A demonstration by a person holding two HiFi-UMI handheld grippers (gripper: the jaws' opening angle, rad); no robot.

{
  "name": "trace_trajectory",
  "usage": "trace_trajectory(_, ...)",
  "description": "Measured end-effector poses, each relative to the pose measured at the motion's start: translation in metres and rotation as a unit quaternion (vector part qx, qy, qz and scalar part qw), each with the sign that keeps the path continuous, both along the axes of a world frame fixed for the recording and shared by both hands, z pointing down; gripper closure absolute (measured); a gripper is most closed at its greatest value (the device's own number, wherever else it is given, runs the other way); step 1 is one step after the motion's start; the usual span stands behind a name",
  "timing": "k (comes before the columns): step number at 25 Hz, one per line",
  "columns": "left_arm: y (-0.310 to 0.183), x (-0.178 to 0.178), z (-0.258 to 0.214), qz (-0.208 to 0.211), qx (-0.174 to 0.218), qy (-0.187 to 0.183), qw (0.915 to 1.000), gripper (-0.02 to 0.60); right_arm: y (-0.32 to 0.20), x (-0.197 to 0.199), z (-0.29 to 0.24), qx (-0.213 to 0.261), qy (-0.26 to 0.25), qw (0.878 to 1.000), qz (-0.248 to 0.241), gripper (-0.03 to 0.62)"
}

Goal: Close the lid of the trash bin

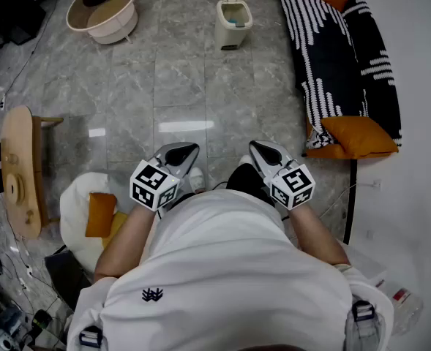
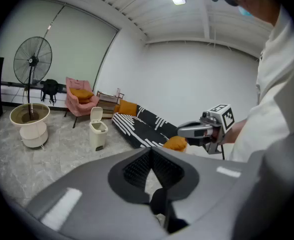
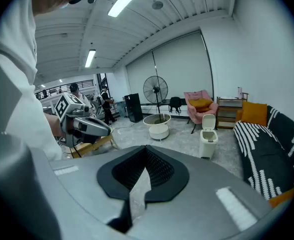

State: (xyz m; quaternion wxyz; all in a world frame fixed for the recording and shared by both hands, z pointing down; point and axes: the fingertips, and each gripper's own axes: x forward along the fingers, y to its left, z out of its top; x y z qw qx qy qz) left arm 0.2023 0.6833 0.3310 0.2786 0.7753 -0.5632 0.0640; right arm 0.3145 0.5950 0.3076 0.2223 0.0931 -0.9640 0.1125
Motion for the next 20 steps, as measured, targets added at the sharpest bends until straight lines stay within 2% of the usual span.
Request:
trace_trajectory(4, -0.013, -0.011, -0.003, 0.009, 0.007, -0.006, 0.9999, 0.526, -0.003, -0.017, -0.001, -0.004, 0.002, 1.0, -0.006, 0.593)
trace_trajectory(9, -0.047, -0.035, -0.003, 0.0, 0.008, -0.009, 0.9999, 0.526, -0.035, -0.041, 0.003, -0.006, 0.002, 1.0, -0.015, 0.594)
trace_trajectory(15, -0.107, -0.066, 0.0, -0.002, -0.005, -0.025, 0.9997, 0.526, -0.101, -0.088, 0.008, -0.003, -0.015, 0.999, -0.04, 0.592)
trace_trajectory(20, -0.18, -0.097, -0.009, -0.001, -0.015, -0.042, 0.999, 0.526, -0.178, -0.125, 0.003, -0.01, -0.028, 0.999, -0.046, 0.581)
